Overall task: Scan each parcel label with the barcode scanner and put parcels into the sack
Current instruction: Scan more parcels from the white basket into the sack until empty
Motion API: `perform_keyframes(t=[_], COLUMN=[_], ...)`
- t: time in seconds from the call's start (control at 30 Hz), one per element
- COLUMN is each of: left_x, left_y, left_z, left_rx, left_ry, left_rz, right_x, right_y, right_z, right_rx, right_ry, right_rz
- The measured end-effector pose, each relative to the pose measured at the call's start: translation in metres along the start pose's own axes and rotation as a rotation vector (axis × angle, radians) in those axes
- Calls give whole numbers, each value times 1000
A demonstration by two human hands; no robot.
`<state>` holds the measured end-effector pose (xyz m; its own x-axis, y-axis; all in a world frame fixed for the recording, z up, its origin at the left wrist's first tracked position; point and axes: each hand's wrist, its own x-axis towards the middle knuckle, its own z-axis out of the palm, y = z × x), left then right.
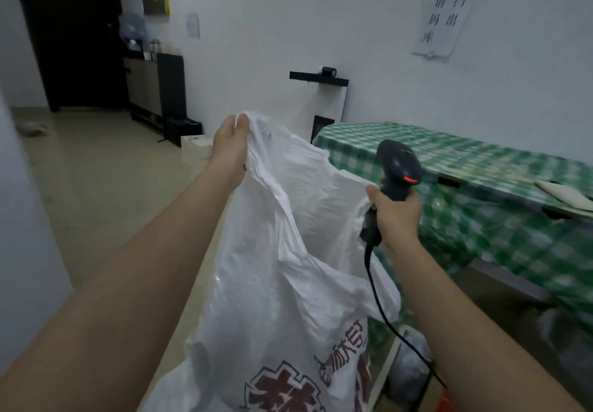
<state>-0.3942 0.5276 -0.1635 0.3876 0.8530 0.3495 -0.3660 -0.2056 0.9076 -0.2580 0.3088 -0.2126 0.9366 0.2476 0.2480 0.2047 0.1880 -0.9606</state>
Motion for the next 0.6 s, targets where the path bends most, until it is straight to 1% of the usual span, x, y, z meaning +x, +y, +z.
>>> perform_keyframes(t=[0.07, 0.13, 0.2, 0.23, 0.33, 0.4, 0.47, 0.53, 0.6], left_x=[-25, -56, -91, -107, -158, -186, -207, -221, -232], left_y=[-11, -30, -49, -59, -79, -85, -84, -79, -74], left_z=[-21, -54, -90, -108, -150, -167, -171, -164, -148], left_rx=[323, 645, 893, 970, 1089, 1082, 1049, 1023, 1014], left_ry=[4, 29, 28, 27, 63, 104, 134, 138, 95], left_rz=[16, -54, -90, -117, -253, -344, -397, -387, -321], right_x=[-12, -29, -51, -61, -88, -103, -114, -120, -122], right_y=[15, 33, 46, 53, 68, 74, 75, 71, 68], right_z=[-21, -46, -68, -78, -98, -106, -114, -121, -128], right_rx=[-120, -262, -333, -361, -399, -417, -430, -433, -397], right_ry=[-25, -64, -75, -68, -73, -82, -84, -80, -87], right_rz=[59, 103, 145, 161, 215, 239, 222, 197, 212])
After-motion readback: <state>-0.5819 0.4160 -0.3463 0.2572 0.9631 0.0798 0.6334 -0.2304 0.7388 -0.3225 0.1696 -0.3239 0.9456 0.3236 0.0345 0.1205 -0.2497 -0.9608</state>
